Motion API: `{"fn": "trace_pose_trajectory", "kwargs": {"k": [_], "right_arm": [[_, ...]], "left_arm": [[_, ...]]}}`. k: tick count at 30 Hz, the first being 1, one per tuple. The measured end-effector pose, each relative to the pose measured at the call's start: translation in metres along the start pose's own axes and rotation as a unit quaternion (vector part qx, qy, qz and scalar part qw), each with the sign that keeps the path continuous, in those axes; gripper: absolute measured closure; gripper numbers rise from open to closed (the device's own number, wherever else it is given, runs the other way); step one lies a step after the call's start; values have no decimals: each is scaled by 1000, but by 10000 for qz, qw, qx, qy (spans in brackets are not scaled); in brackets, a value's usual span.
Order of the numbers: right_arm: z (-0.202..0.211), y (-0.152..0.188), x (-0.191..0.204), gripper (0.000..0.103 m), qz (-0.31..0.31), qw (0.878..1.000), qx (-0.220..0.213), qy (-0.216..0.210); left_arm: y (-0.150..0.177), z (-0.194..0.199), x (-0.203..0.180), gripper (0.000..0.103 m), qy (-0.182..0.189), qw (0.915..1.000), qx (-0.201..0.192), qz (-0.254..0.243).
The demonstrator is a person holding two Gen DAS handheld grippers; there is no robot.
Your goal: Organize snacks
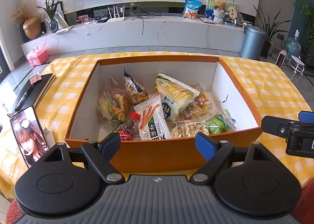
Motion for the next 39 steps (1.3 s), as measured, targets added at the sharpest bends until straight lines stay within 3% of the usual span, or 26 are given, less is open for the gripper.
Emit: {"fn": "trace_pose_trajectory", "kwargs": {"k": [39], "right_arm": [[11,-2,-4,5,-52,9999,-138,67]], "left_arm": [[-7,13,-1,2,32,9998,-187,-8]]}}
Point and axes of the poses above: each gripper's, at about its wrist camera, not at the fingertips, and z roughly against the way its jaws point, x to its left, y to its underside, the point moved 4 cm from there along -z, roughly the way its jaws point, and after that the axes turned 6 degrees about -y, right-handed, at the moved point
